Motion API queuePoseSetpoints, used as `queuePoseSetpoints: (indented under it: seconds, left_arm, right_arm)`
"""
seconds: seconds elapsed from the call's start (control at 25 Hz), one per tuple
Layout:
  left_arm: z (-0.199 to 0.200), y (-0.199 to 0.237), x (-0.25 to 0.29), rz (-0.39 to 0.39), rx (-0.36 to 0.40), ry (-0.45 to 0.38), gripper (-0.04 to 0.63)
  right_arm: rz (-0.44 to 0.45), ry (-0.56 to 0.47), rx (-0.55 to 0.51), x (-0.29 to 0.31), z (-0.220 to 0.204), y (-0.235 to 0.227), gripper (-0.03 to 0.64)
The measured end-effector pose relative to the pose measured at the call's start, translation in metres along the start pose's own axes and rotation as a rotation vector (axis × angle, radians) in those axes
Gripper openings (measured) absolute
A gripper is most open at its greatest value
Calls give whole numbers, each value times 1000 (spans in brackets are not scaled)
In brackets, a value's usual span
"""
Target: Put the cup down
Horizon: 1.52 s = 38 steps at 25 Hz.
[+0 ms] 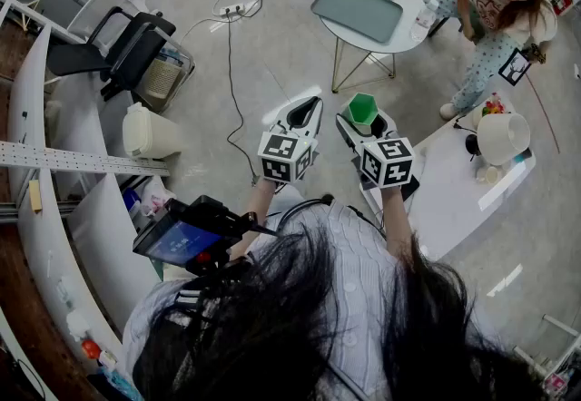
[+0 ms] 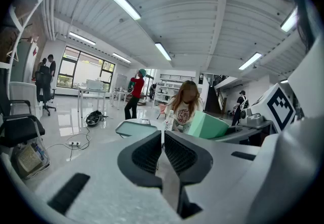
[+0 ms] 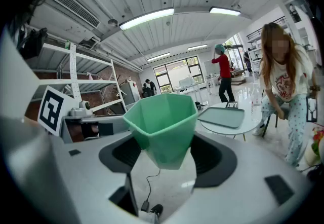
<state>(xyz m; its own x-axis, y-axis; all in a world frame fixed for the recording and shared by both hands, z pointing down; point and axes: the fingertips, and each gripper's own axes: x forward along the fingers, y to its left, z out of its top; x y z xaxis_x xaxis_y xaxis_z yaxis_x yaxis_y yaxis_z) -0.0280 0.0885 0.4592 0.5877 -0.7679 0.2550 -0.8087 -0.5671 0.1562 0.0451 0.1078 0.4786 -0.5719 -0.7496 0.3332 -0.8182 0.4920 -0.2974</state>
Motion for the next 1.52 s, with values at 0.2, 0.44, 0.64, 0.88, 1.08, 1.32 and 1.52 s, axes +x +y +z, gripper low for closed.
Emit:
queuePoseSetpoints:
  seconds: [0.2, 0.44, 0.64, 0.88, 1.08, 1.32, 1.52]
  left_arm:
    - [-9, -6, -2, 7, -12, 12, 28]
    - [-9, -3, -5, 26, -14, 7, 28]
    - [-9, 2, -6, 39, -21, 11, 28]
    - [-9, 5, -8, 48, -24, 10, 29]
    - [-23, -12, -18, 41, -31, 16, 29]
    - [-26, -14, -17, 29, -31, 32, 29]
    - [-25, -13, -8, 17, -23, 46, 29]
  right_arm:
    - [22, 19, -23, 0, -3, 5, 317]
    - [14, 29, -12, 0, -7, 4, 318]
    - [0, 19, 24, 0, -4, -2, 318]
    - [2, 4, 23, -4, -1, -2, 318]
    - [2, -7, 36, -26, -17, -1, 318]
    - [4, 0, 50, -25, -23, -1, 318]
    - [3, 5, 61, -19, -22, -7, 318]
